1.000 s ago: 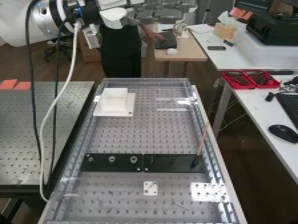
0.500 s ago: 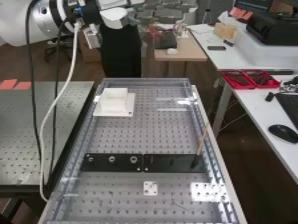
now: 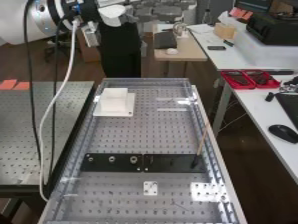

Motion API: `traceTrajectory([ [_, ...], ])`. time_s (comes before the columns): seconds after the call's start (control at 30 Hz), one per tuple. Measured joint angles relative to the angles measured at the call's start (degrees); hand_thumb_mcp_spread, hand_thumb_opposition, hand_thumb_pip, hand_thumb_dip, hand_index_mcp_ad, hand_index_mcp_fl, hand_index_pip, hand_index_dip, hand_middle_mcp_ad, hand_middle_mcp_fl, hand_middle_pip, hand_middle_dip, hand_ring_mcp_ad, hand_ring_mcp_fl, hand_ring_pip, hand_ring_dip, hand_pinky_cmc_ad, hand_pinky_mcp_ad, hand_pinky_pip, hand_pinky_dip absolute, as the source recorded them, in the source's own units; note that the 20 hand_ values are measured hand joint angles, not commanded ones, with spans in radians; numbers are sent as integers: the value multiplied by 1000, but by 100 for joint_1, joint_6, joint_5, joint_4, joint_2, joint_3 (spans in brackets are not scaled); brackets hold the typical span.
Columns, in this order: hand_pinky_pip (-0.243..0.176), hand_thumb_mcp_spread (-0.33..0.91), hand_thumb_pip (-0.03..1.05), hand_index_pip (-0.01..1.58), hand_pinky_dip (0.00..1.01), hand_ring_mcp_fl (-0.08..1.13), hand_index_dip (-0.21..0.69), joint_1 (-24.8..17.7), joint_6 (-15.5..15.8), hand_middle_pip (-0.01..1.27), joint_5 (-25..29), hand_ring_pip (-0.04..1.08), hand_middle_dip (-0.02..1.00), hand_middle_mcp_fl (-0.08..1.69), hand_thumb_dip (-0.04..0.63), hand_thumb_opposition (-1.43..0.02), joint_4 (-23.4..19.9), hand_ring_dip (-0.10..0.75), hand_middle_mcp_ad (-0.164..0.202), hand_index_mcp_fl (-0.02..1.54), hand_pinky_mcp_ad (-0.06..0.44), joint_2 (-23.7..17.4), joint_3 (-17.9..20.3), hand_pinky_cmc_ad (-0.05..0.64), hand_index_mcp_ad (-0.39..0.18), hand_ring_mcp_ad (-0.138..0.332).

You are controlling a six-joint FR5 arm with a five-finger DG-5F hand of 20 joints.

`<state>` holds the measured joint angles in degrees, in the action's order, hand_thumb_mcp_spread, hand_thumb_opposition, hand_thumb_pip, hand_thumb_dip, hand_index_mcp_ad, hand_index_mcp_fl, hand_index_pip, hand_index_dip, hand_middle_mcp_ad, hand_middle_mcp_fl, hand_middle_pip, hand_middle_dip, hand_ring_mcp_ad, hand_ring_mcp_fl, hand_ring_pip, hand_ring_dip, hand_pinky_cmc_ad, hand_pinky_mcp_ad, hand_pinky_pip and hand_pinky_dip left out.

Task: Grab the drill bit and place it in the clear container

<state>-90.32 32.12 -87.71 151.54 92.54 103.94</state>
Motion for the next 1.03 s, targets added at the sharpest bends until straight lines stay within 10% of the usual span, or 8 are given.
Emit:
traceTrajectory([
  [0.27, -82, 208, 255, 37, 157, 30, 278, -20, 142, 129, -18, 106, 155, 119, 24, -649, 615, 24, 110, 325, 197, 12, -225, 297, -42, 211],
  [1.03, -79, 232, 255, 37, 157, 31, 278, -78, 229, 129, -1, 106, 155, 133, 24, -649, 541, 24, 106, 391, 197, -114, -107, 297, -42, 211],
])
